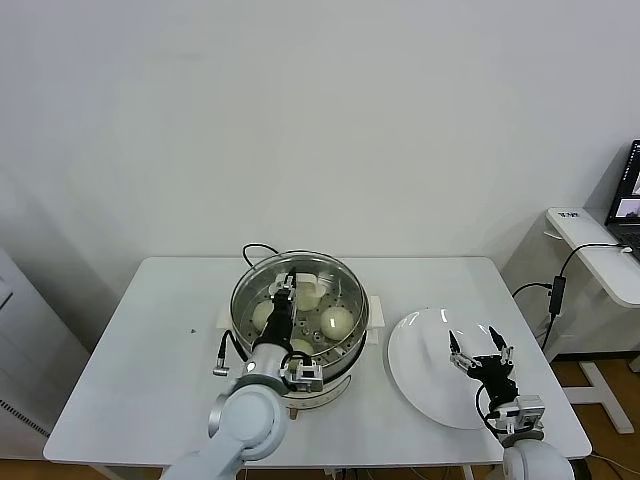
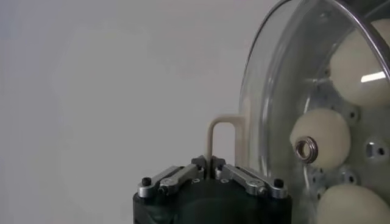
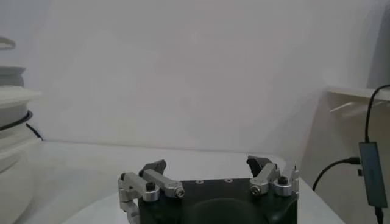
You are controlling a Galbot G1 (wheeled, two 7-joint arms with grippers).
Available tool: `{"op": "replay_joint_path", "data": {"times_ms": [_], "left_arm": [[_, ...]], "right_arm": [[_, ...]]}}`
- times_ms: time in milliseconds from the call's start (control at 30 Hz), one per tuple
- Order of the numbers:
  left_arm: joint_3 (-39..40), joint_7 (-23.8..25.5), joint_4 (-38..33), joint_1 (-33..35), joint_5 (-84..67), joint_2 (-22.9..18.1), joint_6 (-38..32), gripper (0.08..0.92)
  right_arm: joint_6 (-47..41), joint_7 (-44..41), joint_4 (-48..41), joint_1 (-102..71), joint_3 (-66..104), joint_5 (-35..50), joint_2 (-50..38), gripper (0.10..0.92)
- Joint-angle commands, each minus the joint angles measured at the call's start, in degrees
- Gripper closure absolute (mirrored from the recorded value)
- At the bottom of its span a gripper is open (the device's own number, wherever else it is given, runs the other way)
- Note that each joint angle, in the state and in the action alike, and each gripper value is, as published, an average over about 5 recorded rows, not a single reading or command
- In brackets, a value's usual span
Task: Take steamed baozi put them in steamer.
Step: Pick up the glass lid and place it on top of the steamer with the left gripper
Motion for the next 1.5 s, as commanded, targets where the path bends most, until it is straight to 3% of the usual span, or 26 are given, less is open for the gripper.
{"op": "replay_joint_path", "data": {"times_ms": [33, 433, 767, 1000, 1200, 1367, 1500], "left_arm": [[0.6, -0.7, 0.8, 0.6, 0.1, -0.5, -1.1, 0.886], [0.5, -1.4, 1.0, 2.0, 0.1, -0.5, -1.5, 0.886], [-0.4, -6.1, 2.1, 3.2, -2.3, -0.3, -1.9, 0.873], [-1.3, -5.9, -3.2, 4.8, -8.0, 1.4, -1.8, 0.7], [-4.9, 1.8, -16.0, 8.5, -24.0, 5.6, -6.4, 0.527], [-10.8, 6.8, -20.5, 8.6, -46.1, 7.1, -16.2, 0.379], [-17.8, 5.8, -20.5, 8.0, -74.8, 7.1, -16.9, 0.267]], "right_arm": [[0.1, 0.0, -0.2, 0.1, 0.0, -0.1, 0.2, 0.203], [0.2, -0.1, -0.4, 0.2, 0.0, -0.2, 0.6, 0.203], [0.4, -0.4, -0.2, -0.2, 0.4, -0.1, 0.7, 0.203], [0.5, -0.5, -0.3, -0.2, 0.4, -0.2, 1.1, 0.203], [0.7, -0.8, -0.7, -0.1, 0.3, -0.3, 1.2, 0.203], [0.0, -1.1, -0.5, 0.4, 0.0, 0.2, 0.5, 0.203], [-0.7, -1.0, 0.0, 0.5, -0.7, 0.8, -0.1, 0.203]]}}
